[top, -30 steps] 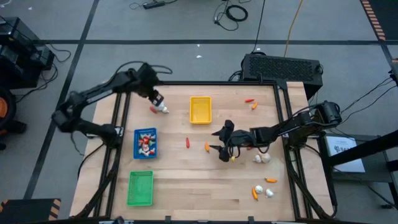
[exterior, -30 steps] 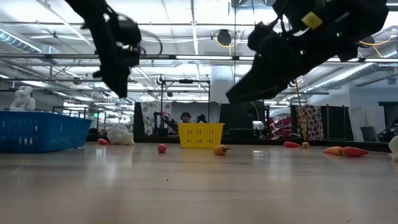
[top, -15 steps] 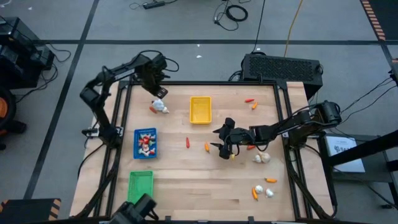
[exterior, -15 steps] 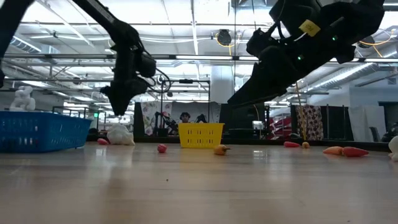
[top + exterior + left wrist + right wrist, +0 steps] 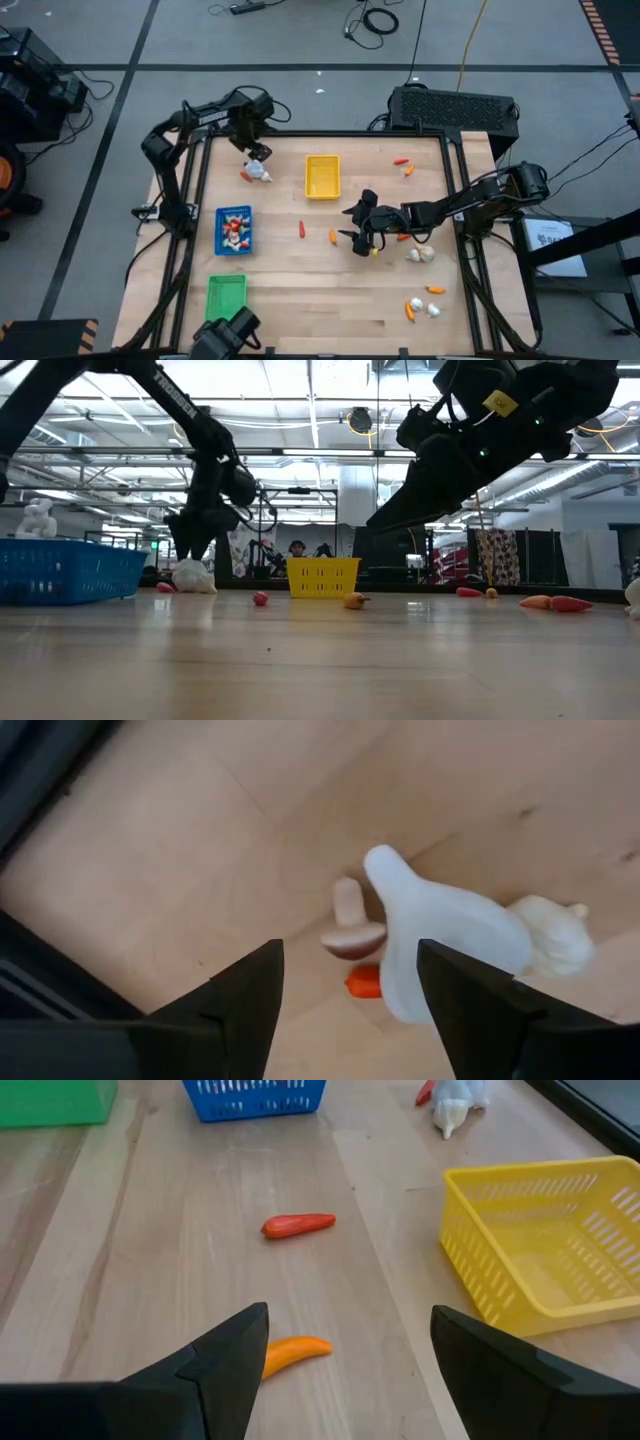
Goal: Sort produce into baskets
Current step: Put the brown mushroom into the blue bin
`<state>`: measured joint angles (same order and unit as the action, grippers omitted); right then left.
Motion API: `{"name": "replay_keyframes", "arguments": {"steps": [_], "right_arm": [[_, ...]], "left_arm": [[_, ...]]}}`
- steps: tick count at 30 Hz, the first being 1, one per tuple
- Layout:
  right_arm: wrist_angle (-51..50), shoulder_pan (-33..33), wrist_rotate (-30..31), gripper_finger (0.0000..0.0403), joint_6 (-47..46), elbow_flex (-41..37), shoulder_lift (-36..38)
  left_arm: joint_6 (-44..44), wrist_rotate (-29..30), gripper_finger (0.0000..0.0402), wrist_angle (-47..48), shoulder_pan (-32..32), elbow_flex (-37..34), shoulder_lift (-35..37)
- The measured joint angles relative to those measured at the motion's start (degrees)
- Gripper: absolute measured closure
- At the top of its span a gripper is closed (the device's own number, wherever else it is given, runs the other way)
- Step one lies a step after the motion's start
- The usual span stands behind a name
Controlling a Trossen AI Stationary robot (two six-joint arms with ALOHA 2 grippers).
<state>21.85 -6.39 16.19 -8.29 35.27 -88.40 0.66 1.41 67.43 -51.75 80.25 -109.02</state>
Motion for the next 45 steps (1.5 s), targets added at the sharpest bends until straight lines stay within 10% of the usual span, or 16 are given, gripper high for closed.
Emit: {"name": "replay_keyframes", "arguments": {"steps": [26, 45], "right_arm": [[0.1, 0.0, -3.0, 0.0133, -0.4, 0.0, 0.0], [0.1, 0.0, -3.0, 0.0133, -0.4, 0.0, 0.0]], "left_arm": [[-1.6, 0.1, 0.0166, -0.6, 0.1, -1.1, -6.3], [-2.6, 0.4, 0.0304, -1.1, 0.1, -1.2, -6.4]]}}
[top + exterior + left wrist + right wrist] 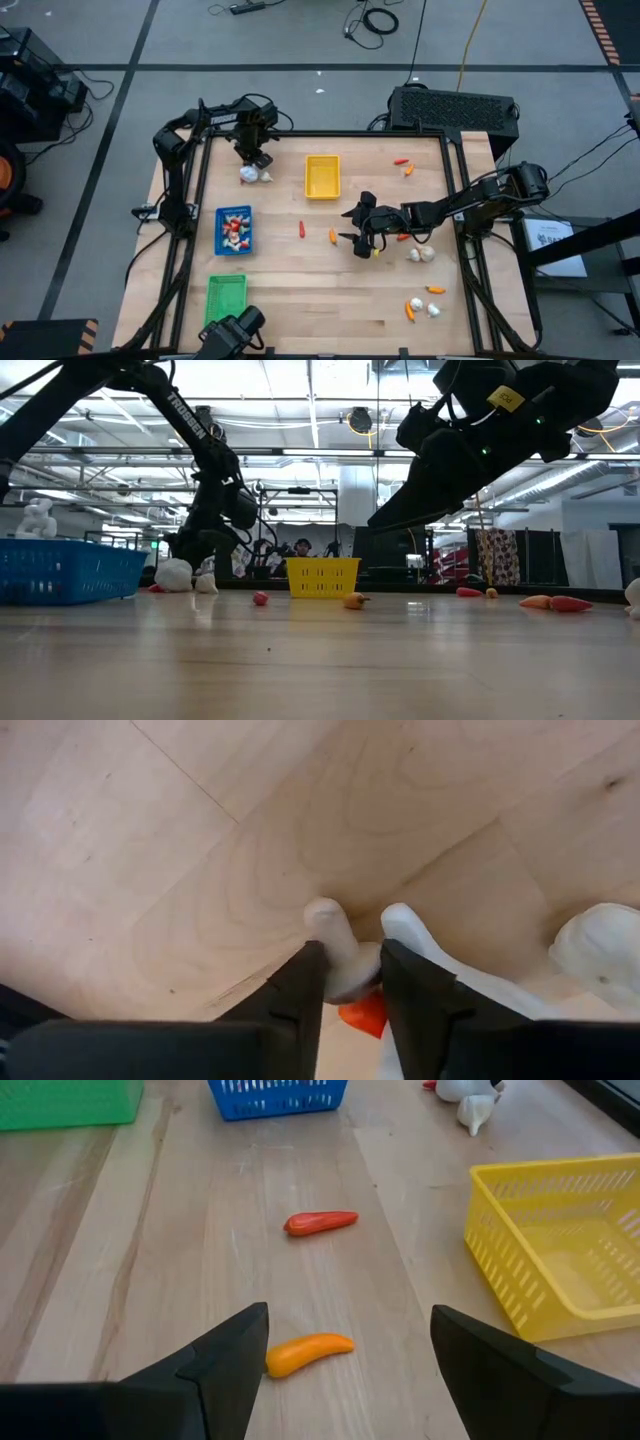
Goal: Sort produce into baskets
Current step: Put the brown mushroom into the blue bin
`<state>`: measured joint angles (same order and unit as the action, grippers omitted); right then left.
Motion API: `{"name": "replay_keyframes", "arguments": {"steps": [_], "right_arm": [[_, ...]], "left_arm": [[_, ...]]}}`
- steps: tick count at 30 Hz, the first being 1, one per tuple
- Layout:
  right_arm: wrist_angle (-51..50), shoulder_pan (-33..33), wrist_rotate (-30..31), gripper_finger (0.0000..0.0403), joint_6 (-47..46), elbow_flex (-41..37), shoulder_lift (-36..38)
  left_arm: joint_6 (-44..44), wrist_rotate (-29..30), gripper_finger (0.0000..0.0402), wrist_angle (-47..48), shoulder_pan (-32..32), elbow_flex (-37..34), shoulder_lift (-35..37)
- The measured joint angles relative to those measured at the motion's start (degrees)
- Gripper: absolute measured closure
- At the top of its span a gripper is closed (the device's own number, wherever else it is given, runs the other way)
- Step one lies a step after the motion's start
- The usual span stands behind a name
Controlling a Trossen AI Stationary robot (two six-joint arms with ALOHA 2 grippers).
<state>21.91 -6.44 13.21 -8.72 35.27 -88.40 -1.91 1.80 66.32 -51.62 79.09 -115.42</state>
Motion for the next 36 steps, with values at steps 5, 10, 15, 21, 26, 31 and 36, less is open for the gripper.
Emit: {"name": "replay_keyframes", "arguments": {"steps": [5, 10, 15, 21, 26, 31, 36], "right_arm": [[0.0, 0.0, 0.0, 0.0133, 0.0, 0.0, 0.0], [0.0, 0.0, 0.0, 0.0133, 0.0, 0.0, 0.0], [0.0, 0.0, 0.0, 0.0133, 0.0, 0.0, 0.0], [0.0, 0.0, 0.0, 0.0133, 0.0, 0.0, 0.0], [-0.3, 0.0, 0.0, 0.0133, 0.0, 0.0, 0.0], [-0.7, 0.0, 0.0, 0.0133, 0.0, 0.0, 0.0], [-0.8, 0.0, 0.0, 0.0133, 0.0, 0.0, 0.0]], "left_arm": [[-1.1, 0.1, 0.0327, 0.1, 0.0, 0.0, 0.0], [-3.4, 0.1, 0.0331, 2.2, 0.0, 0.5, 0.1], [-3.4, 0.1, 0.0332, 3.2, 0.1, 3.2, 0.2], [-3.5, 0.0, 0.0332, 3.9, 1.3, 7.5, 0.3], [-4.0, 0.0, 0.0332, 7.4, 2.9, 11.8, 0.3], [-4.7, -1.4, 0.0332, 11.3, 4.8, 13.3, 3.5], [-3.0, -9.8, 0.0332, 15.6, 7.8, 13.3, 9.3]]}}
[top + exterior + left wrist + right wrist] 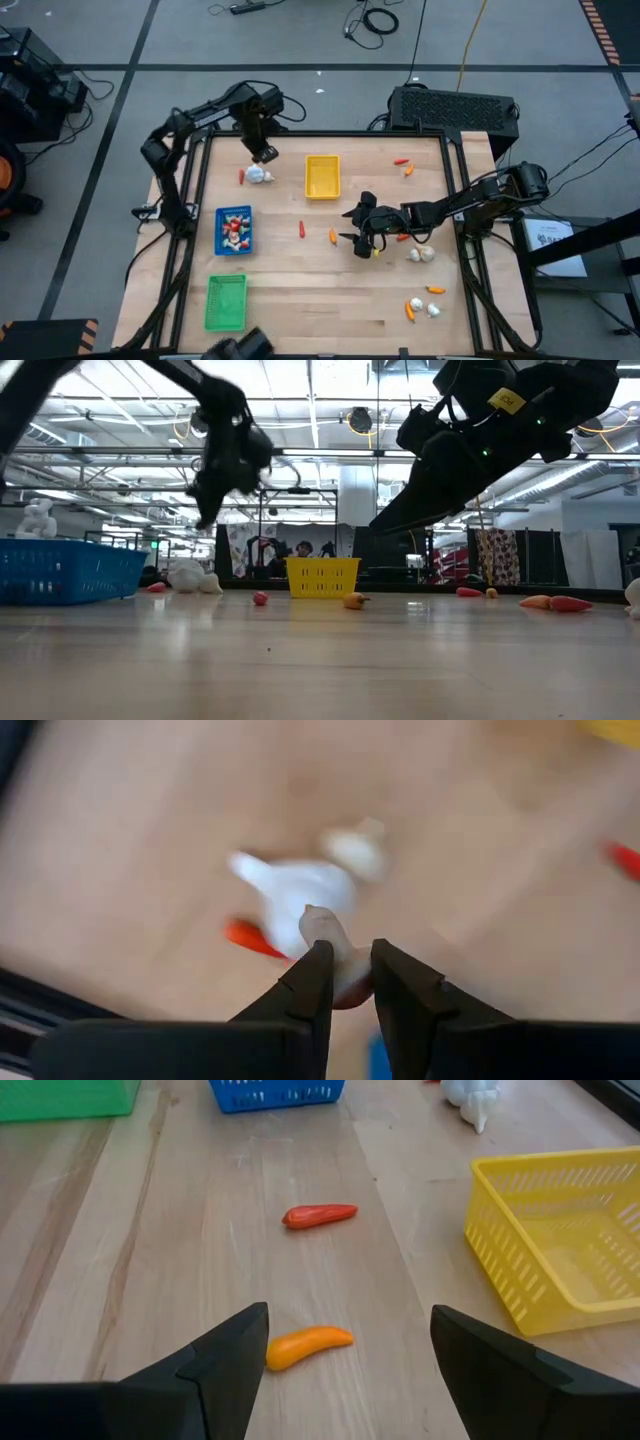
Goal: Sort produce into baskets
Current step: Put the brown mushroom into the blue bin
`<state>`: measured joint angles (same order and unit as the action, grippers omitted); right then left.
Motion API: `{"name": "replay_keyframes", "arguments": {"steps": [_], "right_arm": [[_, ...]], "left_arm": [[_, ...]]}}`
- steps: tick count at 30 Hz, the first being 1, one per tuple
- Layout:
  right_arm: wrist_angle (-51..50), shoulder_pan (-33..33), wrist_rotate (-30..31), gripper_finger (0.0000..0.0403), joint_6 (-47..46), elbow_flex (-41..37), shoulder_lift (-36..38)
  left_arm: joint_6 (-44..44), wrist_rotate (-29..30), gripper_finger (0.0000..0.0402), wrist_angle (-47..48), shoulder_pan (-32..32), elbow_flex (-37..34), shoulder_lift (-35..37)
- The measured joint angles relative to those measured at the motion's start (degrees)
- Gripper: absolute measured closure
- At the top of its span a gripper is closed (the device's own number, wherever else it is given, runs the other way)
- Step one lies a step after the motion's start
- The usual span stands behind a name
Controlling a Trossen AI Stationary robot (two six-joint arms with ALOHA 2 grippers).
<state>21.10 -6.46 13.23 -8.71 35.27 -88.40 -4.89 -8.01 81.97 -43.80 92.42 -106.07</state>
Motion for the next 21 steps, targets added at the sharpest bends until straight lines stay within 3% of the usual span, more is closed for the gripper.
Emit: {"name": "replay_keyframes", "arguments": {"steps": [3, 9, 14, 21], "right_arm": [[-0.1, 0.0, 0.0, 0.0133, 0.0, 0.0, 0.0], [-0.3, 0.0, 0.0, 0.0133, -0.4, 0.0, 0.0], [-0.3, 0.0, -0.4, 0.0133, -1.1, 0.0, 0.0], [2.1, 0.0, -1.7, 0.0133, -2.6, 0.0, 0.0]], "left_arm": [[0.8, -3.1, 0.0332, 3.2, 3.3, -0.6, 4.5], [9.4, -3.2, 0.0332, 4.3, 12.3, -6.7, 15.4], [19.7, -2.1, 0.0332, 1.6, 21.9, -18.6, 25.4], [28.9, -1.8, 0.0332, -11.1, 32.5, -35.9, 35.2]]}}
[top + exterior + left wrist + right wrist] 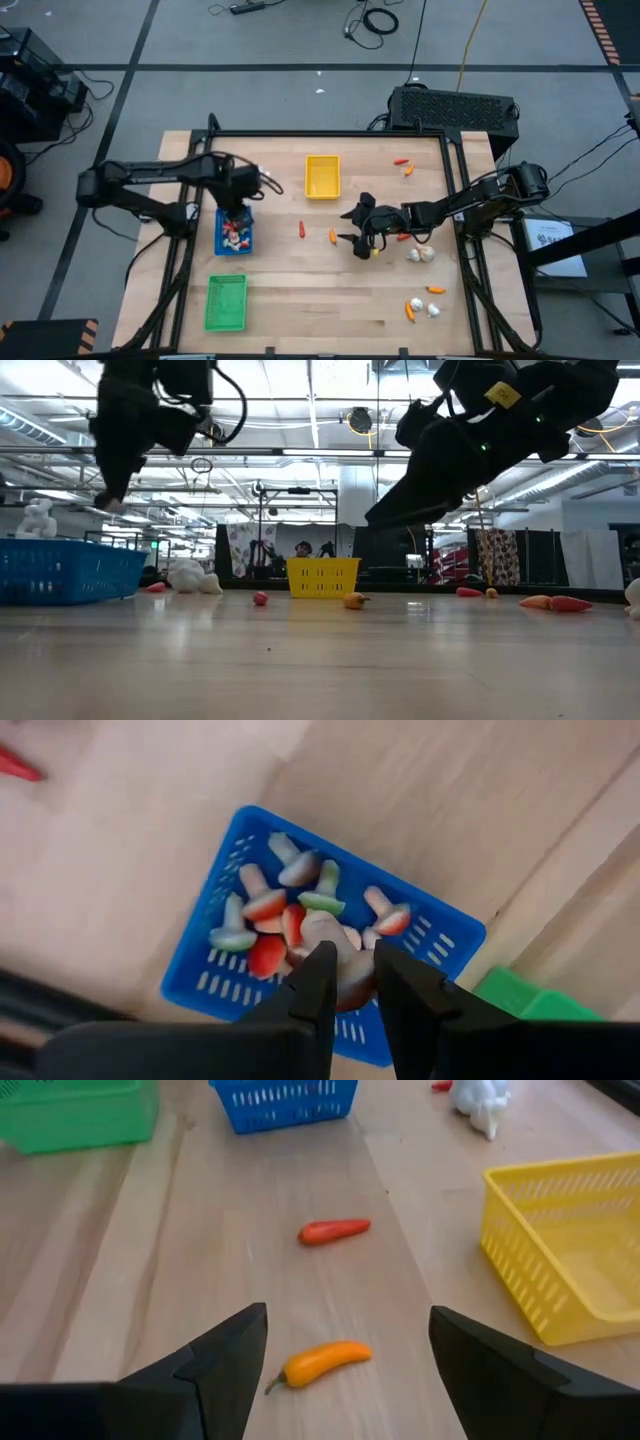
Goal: Sort produce into baskets
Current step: Put the brown mushroom into the blue bin
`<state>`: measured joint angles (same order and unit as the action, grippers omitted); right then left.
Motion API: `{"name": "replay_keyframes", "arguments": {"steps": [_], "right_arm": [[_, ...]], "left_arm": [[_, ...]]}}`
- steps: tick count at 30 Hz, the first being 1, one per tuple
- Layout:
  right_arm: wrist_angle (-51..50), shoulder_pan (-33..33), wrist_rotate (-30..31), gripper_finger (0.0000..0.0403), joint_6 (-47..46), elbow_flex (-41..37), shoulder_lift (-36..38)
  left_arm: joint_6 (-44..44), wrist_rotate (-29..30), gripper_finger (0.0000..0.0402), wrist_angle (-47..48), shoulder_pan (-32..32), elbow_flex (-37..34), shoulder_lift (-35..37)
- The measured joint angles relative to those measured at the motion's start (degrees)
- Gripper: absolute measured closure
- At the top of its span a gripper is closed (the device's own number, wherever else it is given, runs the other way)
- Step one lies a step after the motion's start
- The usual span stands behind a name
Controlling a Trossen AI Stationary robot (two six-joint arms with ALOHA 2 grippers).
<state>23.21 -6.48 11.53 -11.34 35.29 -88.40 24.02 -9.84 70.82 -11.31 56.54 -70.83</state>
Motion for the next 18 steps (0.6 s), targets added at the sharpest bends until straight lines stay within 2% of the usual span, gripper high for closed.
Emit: {"name": "replay_keyframes", "arguments": {"steps": [3, 7, 18], "right_arm": [[2.2, 0.0, -0.1, 0.0133, -0.8, 0.0, 0.0], [2.8, 0.0, -0.7, 0.0133, -1.7, 0.0, 0.0], [2.7, 0.1, -1.3, 0.0133, -1.5, 0.0, 0.0]], "left_arm": [[1.1, -0.5, 0.0331, -3.5, 2.5, -3.3, 0.7], [-1.2, -2.1, 0.0331, -3.4, 5.8, -5.9, 0.7], [4.1, -1.3, 0.0321, -4.1, 9.4, -6.5, 0.7]]}}
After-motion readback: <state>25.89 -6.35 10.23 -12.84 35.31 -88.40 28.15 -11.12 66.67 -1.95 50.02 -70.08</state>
